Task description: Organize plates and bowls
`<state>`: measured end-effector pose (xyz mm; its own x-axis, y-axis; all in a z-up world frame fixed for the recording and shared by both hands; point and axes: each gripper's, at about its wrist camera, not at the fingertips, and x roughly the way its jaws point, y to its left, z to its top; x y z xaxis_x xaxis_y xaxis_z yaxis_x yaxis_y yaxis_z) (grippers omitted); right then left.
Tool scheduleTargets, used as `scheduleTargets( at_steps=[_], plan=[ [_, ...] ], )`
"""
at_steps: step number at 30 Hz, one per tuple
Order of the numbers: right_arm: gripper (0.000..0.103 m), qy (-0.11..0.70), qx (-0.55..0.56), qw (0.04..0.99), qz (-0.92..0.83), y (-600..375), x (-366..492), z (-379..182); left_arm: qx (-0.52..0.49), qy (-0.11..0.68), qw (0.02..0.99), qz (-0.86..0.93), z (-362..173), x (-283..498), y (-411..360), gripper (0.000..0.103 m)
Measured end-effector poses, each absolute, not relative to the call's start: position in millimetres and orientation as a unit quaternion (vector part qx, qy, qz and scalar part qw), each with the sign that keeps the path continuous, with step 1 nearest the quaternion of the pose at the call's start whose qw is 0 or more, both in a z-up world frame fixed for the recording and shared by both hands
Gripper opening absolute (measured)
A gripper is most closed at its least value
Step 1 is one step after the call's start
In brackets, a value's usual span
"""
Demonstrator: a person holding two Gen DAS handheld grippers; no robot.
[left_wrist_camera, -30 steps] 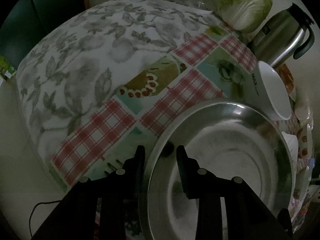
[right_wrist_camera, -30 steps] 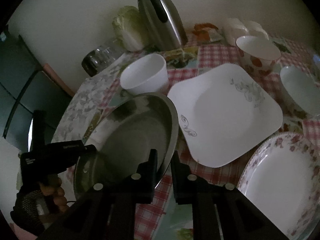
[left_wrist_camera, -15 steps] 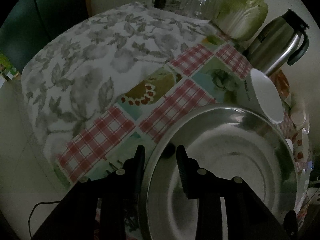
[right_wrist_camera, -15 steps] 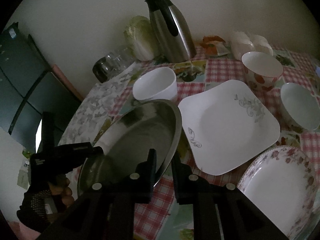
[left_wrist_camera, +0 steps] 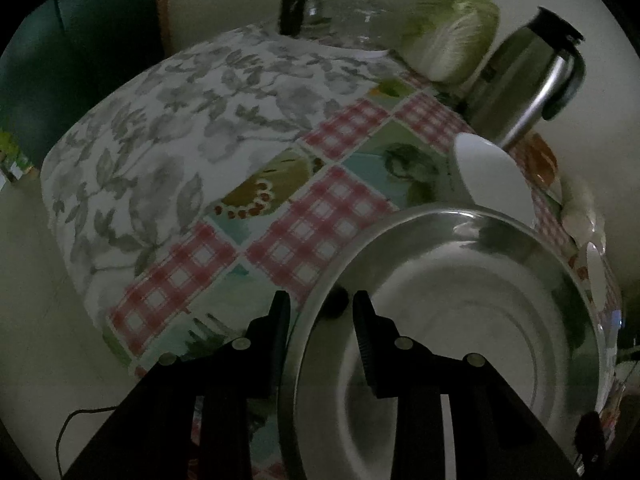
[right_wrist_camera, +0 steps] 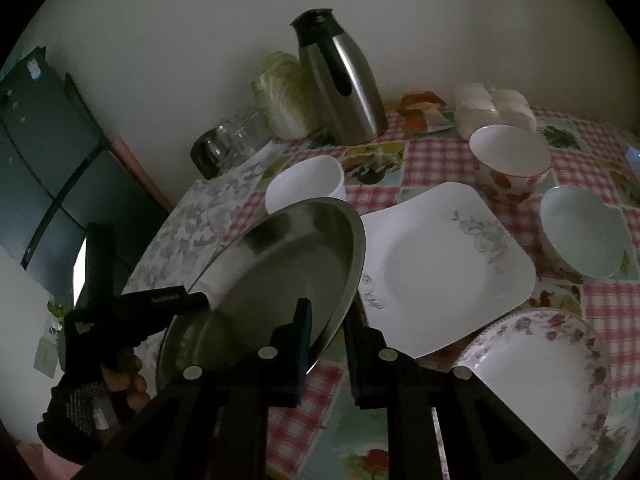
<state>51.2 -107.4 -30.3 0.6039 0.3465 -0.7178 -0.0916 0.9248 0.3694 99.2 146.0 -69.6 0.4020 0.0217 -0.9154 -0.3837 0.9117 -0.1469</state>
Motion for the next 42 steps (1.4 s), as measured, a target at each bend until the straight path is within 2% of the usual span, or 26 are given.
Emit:
scheduleTargets(
  at_steps=[22, 42],
  plan=[
    [0.017, 0.416, 0.215, 0.881, 0.057, -199, 52, -31, -0.115, 0.510, 0.851, 0.035, -43, 114, 51, 0.034],
    [0.017, 0.447, 0.250, 0.859, -0.013, -251, 75, -75, -0.080, 0.531, 0.844, -0.004, -58, 152, -6, 0.034]
  ],
)
